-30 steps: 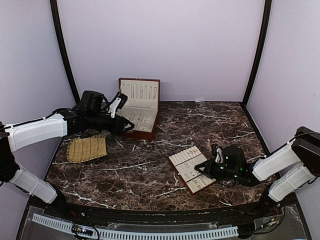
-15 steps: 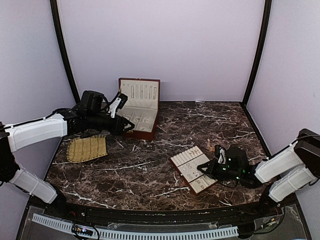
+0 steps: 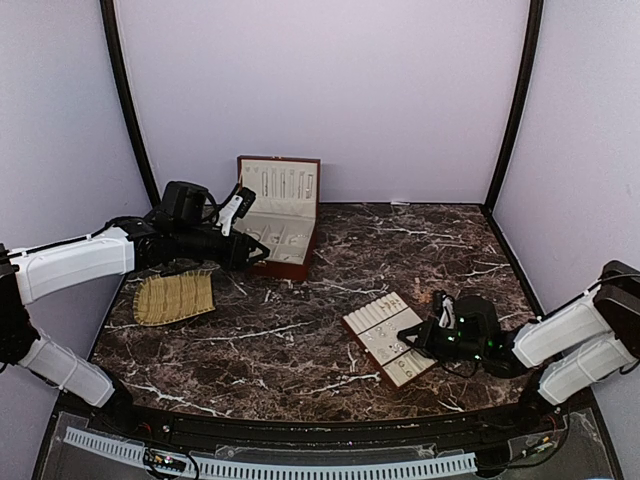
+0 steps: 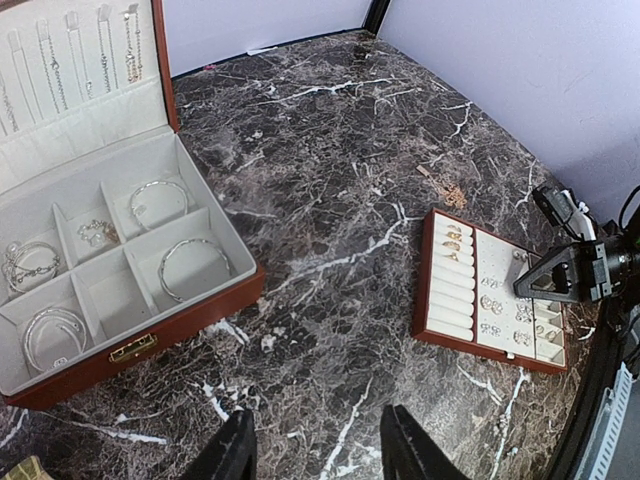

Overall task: Organize the mixed jewelry
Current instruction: Adjust the compartment layer at the center of the board, then pass from the right arm to the left

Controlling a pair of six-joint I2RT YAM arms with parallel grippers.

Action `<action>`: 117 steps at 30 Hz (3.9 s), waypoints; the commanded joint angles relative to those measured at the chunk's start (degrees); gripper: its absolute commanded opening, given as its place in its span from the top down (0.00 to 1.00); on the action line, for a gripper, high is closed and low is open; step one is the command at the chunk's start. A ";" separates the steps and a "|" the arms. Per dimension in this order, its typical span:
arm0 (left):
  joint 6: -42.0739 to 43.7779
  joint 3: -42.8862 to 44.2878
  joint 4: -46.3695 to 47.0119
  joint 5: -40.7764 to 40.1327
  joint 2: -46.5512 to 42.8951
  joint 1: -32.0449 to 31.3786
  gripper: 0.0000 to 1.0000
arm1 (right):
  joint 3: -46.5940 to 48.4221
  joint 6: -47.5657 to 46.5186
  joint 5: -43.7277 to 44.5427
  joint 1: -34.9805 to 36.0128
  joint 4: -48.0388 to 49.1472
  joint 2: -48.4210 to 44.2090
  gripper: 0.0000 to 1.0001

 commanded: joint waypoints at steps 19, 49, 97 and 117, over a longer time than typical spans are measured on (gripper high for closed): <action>0.88 -0.24 0.66 0.76 -1.57 0.39 0.55 | -1.80 -0.78 4.23 -0.68 -7.93 -7.95 0.95; 7.31 -7.71 53.01 -21.19 11.12 -27.92 0.45 | 12.44 5.18 -0.58 -0.27 -6.23 -24.51 1.00; 10.55 5.83 59.25 -15.25 27.35 -31.47 0.83 | 14.49 8.75 -3.46 3.86 3.87 -16.79 1.00; 0.49 3.67 53.77 -11.77 24.33 -29.64 1.00 | 14.31 3.93 0.88 3.76 -5.13 -19.18 0.61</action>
